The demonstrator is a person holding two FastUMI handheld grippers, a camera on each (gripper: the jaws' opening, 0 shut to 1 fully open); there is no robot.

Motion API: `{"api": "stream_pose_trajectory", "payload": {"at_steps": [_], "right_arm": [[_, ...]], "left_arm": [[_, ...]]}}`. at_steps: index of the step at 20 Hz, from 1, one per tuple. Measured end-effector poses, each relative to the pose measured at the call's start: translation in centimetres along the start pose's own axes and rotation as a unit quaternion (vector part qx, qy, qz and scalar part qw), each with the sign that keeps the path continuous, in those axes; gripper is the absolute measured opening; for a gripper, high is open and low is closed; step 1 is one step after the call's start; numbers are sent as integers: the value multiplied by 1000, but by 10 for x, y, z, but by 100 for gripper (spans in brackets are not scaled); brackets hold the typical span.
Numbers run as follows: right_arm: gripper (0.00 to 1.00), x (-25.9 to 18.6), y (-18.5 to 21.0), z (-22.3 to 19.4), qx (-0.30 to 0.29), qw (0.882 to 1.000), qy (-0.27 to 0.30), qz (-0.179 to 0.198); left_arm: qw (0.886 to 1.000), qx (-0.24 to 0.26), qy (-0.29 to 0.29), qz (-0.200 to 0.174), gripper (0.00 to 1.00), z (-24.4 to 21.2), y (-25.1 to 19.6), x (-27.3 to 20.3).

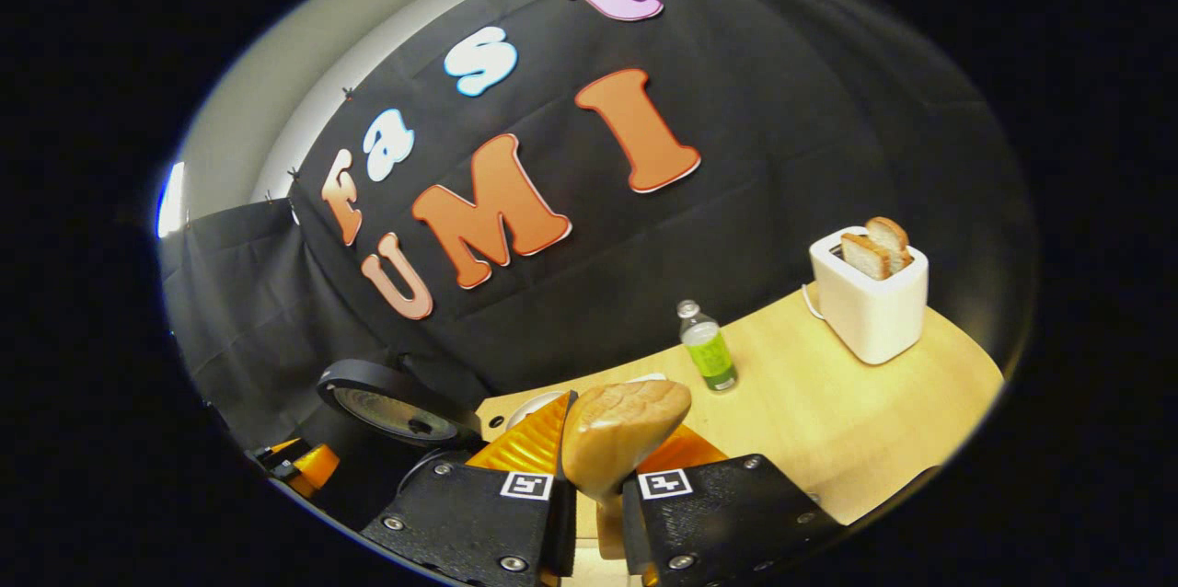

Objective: Close the left gripper, press the button to open the rice cooker; take a wooden spoon from the chopstick holder with the right hand, scoop a spoonful of rice and pour it into the rice cooker, then put the wooden spoon back into the chopstick holder.

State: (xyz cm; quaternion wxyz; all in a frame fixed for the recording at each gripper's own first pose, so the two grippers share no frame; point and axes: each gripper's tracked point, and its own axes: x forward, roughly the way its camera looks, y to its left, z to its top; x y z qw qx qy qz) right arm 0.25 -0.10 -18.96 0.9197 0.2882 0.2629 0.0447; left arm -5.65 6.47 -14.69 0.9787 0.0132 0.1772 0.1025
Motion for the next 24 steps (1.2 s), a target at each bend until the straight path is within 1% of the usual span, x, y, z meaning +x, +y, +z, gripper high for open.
{"api": "stream_pose_trajectory", "payload": {"at_steps": [1, 2, 4, 7, 8, 11, 12, 14, 15, 16, 18, 19, 21, 24], "right_arm": [[20, -4, -17, 1, -1, 1000, -2, -14], [20, -10, -34, 0, -6, 1000, -4, -29], [20, -18, -63, -5, -12, 998, -6, -59], [20, -20, -86, -23, -20, 997, 2, -73], [20, -19, -92, -28, -27, 997, 1, -79], [20, -14, -104, -48, -33, 995, 16, -88], [21, -13, -106, -56, -33, 995, 24, -90], [22, -12, -113, -68, -31, 994, 36, -97], [22, -11, -116, -76, -29, 993, 45, -101], [22, -12, -119, -84, -27, 992, 57, -106], [23, -13, -122, -96, -18, 990, 82, -110], [24, -14, -118, -97, -10, 991, 88, -105], [31, -17, -119, -86, -9, 991, 76, -110], [41, -21, -119, -72, -23, 990, 71, -120]], "left_arm": [[1000, 2, 1, -3, 100, 1, -4, -2], [1000, 5, 1, -5, 98, 4, -8, -1], [1000, 8, 2, -6, 98, 7, -12, 2], [1000, 11, 9, -13, 98, 8, -25, 4], [1000, 15, 9, -15, 98, 11, -27, 12], [999, 25, 2, -20, 89, 20, -33, 13], [999, 28, -1, -21, 100, 17, -32, 5], [999, 30, -2, -20, 100, 20, -31, 7], [999, 29, -1, -20, 89, 20, -31, 7], [999, 30, 0, -19, 89, 20, -29, 8], [999, 32, 0, -17, 98, 20, -26, 9], [999, 32, -1, -16, 98, 23, -24, 11], [999, 30, -6, -13, 98, 33, -19, 24], [1000, 20, -16, -9, 98, 48, -9, 31]]}}
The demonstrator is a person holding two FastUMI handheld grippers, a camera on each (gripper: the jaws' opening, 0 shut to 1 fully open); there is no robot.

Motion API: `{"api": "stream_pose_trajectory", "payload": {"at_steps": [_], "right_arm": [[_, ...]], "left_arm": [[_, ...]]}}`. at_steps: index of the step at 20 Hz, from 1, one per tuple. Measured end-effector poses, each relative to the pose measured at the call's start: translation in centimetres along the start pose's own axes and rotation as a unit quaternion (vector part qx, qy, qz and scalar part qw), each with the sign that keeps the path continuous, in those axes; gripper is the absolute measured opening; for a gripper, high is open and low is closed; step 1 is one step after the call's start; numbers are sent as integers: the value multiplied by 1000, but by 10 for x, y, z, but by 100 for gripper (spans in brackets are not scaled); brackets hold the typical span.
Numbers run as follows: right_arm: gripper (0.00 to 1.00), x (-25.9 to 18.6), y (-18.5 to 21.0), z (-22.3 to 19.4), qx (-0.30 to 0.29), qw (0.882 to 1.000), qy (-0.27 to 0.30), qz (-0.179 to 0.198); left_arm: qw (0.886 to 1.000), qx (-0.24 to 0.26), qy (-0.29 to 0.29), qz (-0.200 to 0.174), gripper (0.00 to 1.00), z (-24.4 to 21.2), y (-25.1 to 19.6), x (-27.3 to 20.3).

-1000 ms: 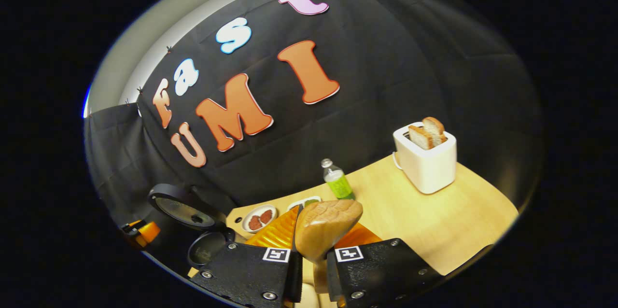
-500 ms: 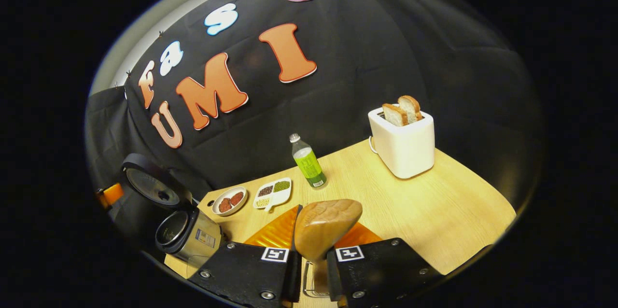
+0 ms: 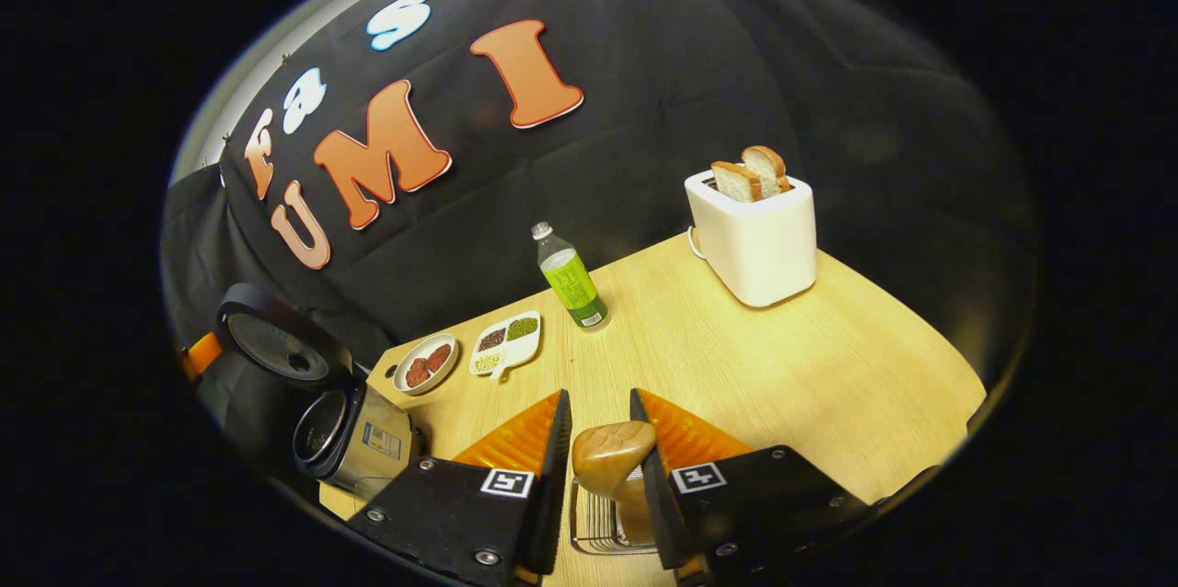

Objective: Close the left gripper, press the button to open the rice cooker; take a wooden spoon from the chopstick holder with the right hand, scoop a spoonful of rice and pour it into the rice cooker, then put the wooden spoon back into the chopstick holder.

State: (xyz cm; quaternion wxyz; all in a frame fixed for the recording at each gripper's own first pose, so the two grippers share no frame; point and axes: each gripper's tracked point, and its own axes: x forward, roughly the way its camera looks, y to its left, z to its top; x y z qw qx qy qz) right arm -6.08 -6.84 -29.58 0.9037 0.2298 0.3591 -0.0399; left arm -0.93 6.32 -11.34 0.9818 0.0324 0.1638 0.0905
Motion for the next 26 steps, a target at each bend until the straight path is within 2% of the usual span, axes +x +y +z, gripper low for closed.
{"api": "stream_pose_trajectory", "payload": {"at_steps": [1, 2, 4, 5, 6, 10, 12, 13, 14, 16, 17, 19, 21, 22, 26], "right_arm": [[31, -4, -1, 8, -6, 1000, -6, -4], [50, -9, 0, 16, -15, 1000, -14, -6], [51, -20, 3, 36, -30, 999, -33, -10], [64, -26, 5, 47, -37, 998, -43, -12], [72, -34, 8, 58, -45, 997, -54, -11], [83, -60, 21, 104, -75, 992, -99, -5], [85, -75, 34, 126, -84, 988, -126, 12], [86, -83, 39, 136, -89, 986, -142, 18], [86, -87, 37, 142, -95, 983, -155, 18], [86, -99, 35, 153, -109, 979, -171, 10], [86, -104, 34, 156, -116, 978, -175, 6], [86, -112, 27, 160, -135, 975, -178, -4], [86, -116, 23, 162, -151, 972, -178, -15], [86, -117, 23, 162, -156, 972, -177, -18], [86, -117, 27, 160, -156, 971, -180, -11]], "left_arm": [[1000, -6, -2, -1, 89, 8, 4, 4], [1000, -16, -3, 1, 100, 15, 10, 9], [999, -45, 7, -5, 100, 29, 21, 23], [998, -63, 14, -10, 100, 37, 26, 30], [996, -81, 20, -11, 100, 41, 35, 29], [995, -94, 33, -22, 92, 71, 48, 63], [994, -90, 49, -29, 89, 71, 50, 86], [993, -95, 65, -25, 93, 71, 52, 106], [991, -100, 83, -22, 89, 64, 54, 117], [987, -107, 112, -28, 89, 54, 50, 132], [986, -104, 124, -27, 98, 48, 49, 139], [985, -93, 146, -25, 93, 38, 51, 147], [980, -81, 180, -30, 93, 24, 46, 151], [973, -74, 216, -41, 90, 11, 40, 144], [943, -90, 312, -70, 96, -42, 19, 115]]}}
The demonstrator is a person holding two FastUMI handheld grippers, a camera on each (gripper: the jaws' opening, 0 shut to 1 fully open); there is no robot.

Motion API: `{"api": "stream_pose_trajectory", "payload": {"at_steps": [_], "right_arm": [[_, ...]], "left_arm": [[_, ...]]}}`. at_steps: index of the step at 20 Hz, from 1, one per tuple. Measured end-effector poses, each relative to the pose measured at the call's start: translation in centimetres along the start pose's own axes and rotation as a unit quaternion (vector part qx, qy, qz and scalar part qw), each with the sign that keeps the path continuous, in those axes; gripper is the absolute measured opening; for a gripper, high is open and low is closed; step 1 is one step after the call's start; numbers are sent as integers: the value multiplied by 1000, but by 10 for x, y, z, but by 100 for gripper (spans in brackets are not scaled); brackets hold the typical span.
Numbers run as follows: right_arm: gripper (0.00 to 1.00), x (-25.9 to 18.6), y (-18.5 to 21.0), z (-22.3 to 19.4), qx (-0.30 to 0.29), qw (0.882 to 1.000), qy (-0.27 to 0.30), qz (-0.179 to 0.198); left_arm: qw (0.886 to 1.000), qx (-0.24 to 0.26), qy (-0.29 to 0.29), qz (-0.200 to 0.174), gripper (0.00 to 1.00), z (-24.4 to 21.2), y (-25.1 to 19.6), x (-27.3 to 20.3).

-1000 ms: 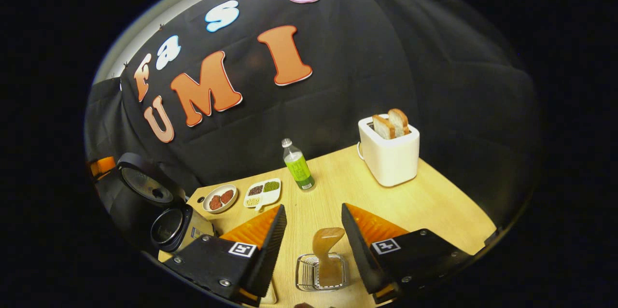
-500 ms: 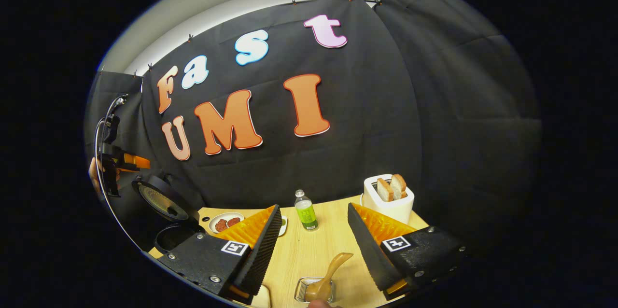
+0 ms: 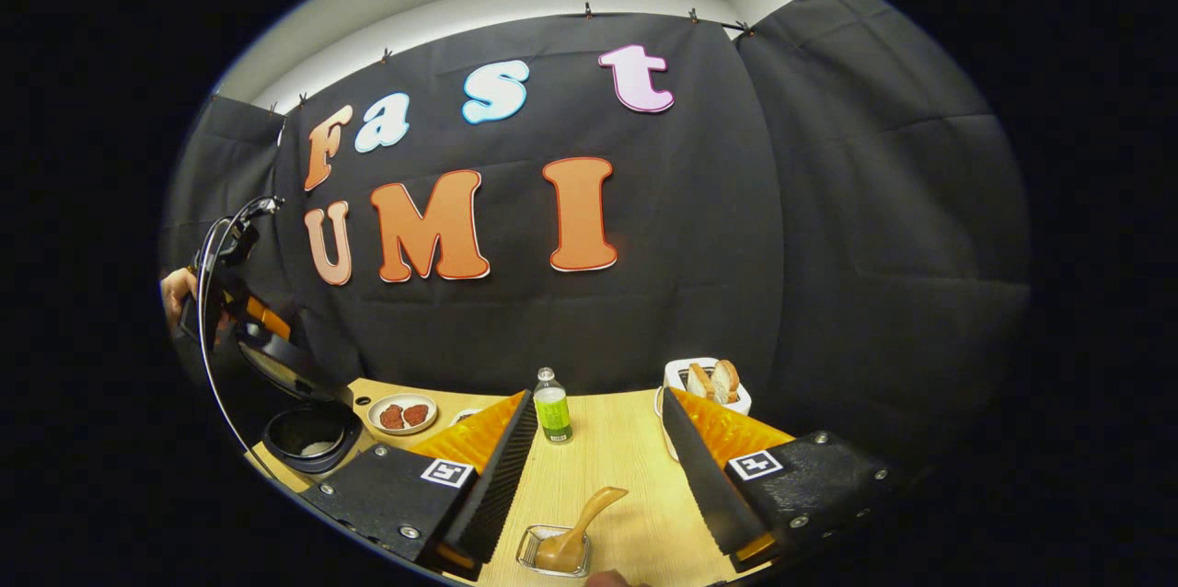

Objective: Close the left gripper, press the button to open the rice cooker; take a wooden spoon from the chopstick holder with the right hand, scoop a spoonful of rice and pour it into the rice cooker, then put the wooden spoon back into the chopstick holder.

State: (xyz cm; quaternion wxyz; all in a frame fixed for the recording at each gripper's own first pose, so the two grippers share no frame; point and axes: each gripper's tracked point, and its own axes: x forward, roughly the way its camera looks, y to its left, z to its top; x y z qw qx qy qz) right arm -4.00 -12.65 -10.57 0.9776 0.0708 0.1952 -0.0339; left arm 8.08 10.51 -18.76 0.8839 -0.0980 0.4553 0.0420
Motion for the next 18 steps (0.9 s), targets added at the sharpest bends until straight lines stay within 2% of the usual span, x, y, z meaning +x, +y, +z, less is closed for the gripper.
{"api": "stream_pose_trajectory", "payload": {"at_steps": [1, 2, 3, 4, 6, 12, 14, 17, 18], "right_arm": [[86, 1, 1, -2, 3, 1000, 3, 2], [86, 2, 1, -5, 4, 1000, 6, 5], [86, 4, 2, -7, 5, 1000, 10, 6], [85, 6, 3, -9, 6, 1000, 14, 8], [86, 9, 9, -11, 4, 1000, 18, 15], [86, 13, 27, -12, -14, 999, 26, 33], [86, 14, 30, -12, -19, 999, 28, 37], [86, 15, 35, -16, -18, 998, 36, 40], [85, 15, 38, -16, -17, 998, 37, 44]], "left_arm": [[999, 7, 35, -2, 96, -19, 0, -1], [999, 9, 34, -13, 93, -25, 0, 2], [998, 7, 57, -21, 99, -39, 0, 4], [996, 5, 80, -26, 94, -52, 2, 3], [990, 14, 136, -31, 96, -83, 4, 4], [971, 11, 240, -3, 98, -141, 11, 19], [970, 0, 241, 4, 98, -145, 8, 27], [967, 4, 254, 1, 92, -150, 6, 30], [970, 8, 241, 1, 99, -147, 7, 35]]}}
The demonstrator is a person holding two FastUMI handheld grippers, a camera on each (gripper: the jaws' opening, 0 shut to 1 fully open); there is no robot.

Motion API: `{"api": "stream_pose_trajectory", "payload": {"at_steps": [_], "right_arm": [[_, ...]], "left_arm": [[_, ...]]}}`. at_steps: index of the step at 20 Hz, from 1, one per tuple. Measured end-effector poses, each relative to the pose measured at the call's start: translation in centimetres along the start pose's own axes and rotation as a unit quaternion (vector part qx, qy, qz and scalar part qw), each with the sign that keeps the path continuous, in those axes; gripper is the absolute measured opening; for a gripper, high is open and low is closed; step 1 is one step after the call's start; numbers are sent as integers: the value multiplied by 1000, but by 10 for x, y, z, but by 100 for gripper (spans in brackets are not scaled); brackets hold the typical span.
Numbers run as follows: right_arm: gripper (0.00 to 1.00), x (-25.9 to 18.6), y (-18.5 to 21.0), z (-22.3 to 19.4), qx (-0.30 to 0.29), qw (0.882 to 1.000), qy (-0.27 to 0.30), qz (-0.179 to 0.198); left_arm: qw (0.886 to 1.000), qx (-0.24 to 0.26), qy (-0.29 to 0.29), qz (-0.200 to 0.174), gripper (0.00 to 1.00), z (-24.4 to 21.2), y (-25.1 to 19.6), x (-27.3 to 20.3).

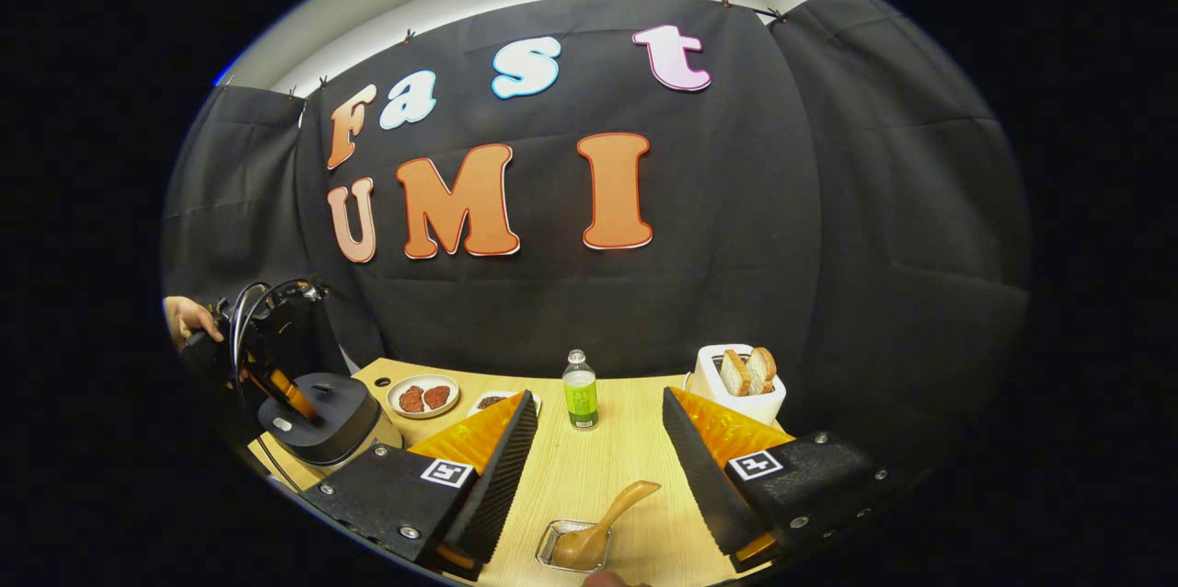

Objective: Close the left gripper, press the button to open the rice cooker; take a wooden spoon from the chopstick holder with the right hand, scoop a spoonful of rice and pour it into the rice cooker, then put the wooden spoon back into the chopstick holder.

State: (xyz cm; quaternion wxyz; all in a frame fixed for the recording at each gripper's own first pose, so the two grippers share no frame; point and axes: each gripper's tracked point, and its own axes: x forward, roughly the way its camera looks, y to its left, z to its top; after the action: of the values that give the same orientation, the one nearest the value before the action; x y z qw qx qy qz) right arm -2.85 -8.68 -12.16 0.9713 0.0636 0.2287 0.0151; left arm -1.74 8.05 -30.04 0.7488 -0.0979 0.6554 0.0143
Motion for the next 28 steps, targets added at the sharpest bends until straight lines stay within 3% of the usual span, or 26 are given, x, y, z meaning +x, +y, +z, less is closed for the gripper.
{"api": "stream_pose_trajectory", "payload": {"at_steps": [1, 7, 11, 15, 19, 26, 28], "right_arm": [[86, 2, 2, -1, 0, 1000, 1, 2], [86, 4, 26, 5, -4, 999, -2, 32], [86, 7, 39, 17, -12, 999, -7, 47], [86, 11, 54, 30, -17, 998, -16, 65], [85, 19, 64, 42, -26, 997, -25, 70], [85, 25, 93, 48, -48, 994, -36, 93], [86, 26, 98, 47, -56, 993, -32, 98]], "left_arm": [[1000, -4, 10, 1, 94, -5, 0, -2], [997, 2, -73, 6, 100, -7, -1, -6], [987, 17, -160, 8, 99, -5, -1, -11], [973, 1, -228, 15, 99, -2, -2, -20], [944, 17, -328, 31, 99, 20, -5, -72], [868, 28, -494, 45, 98, 61, -26, -174], [856, 33, -514, 38, 97, 64, -37, -187]]}}
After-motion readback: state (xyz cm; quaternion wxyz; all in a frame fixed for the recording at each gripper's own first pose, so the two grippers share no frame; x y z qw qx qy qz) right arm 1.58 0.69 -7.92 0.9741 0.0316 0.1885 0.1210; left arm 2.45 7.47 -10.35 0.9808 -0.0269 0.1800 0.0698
